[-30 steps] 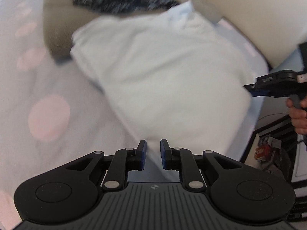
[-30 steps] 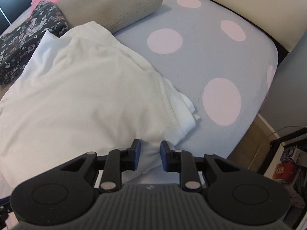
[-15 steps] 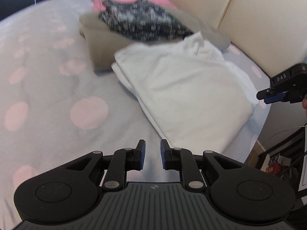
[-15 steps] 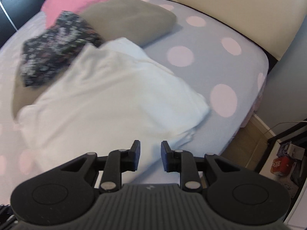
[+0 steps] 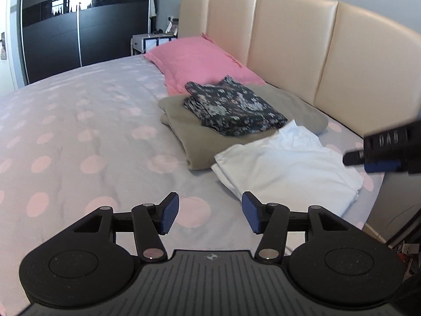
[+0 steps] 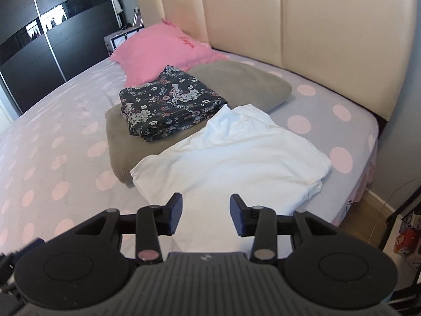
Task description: Fold clothes
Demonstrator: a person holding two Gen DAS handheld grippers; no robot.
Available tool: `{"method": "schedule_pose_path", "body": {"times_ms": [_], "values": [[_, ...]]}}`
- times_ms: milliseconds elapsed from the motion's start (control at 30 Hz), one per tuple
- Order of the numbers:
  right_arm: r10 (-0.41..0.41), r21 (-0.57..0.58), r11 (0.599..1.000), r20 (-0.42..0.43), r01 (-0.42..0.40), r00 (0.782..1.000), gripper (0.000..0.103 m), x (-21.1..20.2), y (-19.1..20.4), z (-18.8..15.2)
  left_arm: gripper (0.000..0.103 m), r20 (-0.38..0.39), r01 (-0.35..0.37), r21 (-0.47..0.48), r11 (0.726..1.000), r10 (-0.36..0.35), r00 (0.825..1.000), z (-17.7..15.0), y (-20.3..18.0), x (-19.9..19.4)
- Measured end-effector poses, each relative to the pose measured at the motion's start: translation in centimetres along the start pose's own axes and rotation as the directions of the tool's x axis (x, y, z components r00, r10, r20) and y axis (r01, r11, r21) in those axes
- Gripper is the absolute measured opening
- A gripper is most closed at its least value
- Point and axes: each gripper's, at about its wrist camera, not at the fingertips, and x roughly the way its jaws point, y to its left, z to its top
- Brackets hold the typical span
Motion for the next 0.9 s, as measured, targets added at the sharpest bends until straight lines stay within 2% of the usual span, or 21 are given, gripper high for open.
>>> {"method": "schedule_pose_path", "body": {"times_ms": [100, 200, 267, 333, 467, 700, 800, 900], "values": [[-0.063, 0.029, 0.998, 0.066, 0.061, 0.996, 0.045, -0.9, 0.4, -2.9, 0.058, 0.031, 0.012, 0.008, 1.0, -0.012, 0.999, -0.2, 0.6, -0.7], [-0.15, 0.052, 0.988, 0.128, 0.145, 0.98, 0.045, -1.3, 0.7, -5.5, 0.061, 0.061, 0.004, 0.018, 1.0, -0.005, 0.998, -0.5, 0.8, -1.0], [-0.186, 0.089, 0.981, 0.138, 0.175, 0.973, 0.045, -1.4, 0.4, -6.2, 0.062, 0.065, -0.005, 0.033, 0.999, 0.002, 0.998, -0.9, 0.7, -0.8], [-0.185, 0.132, 0.978, 0.167, 0.164, 0.968, 0.05, -1.9, -0.1, -6.6, 0.062, 0.062, -0.013, 0.046, 0.999, 0.01, 0.998, -1.3, 0.4, -0.5], [-0.211, 0.17, 0.97, 0.224, 0.175, 0.951, 0.051, -2.7, -0.2, -7.2, 0.063, 0.047, 0.003, 0.066, 0.998, -0.006, 0.999, -1.9, -0.2, -0.2], [-0.219, 0.145, 0.972, 0.247, 0.187, 0.944, 0.054, -2.7, 0.3, -7.5, 0.069, 0.017, 0.029, 0.034, 0.999, -0.03, 0.999, -2.5, 0.1, 0.4], [-0.208, 0.132, 0.974, 0.229, 0.182, 0.951, 0.055, -2.4, 0.3, -7.6, 0.073, 0.004, 0.018, 0.033, 0.999, -0.018, 1.0, -2.5, 0.2, 0.7], [-0.168, 0.133, 0.98, 0.187, 0.144, 0.968, 0.055, -2.0, 0.3, -8.0, 0.073, -0.019, 0.029, 0.022, 0.999, -0.028, 0.999, -2.8, 0.4, 1.1]]}}
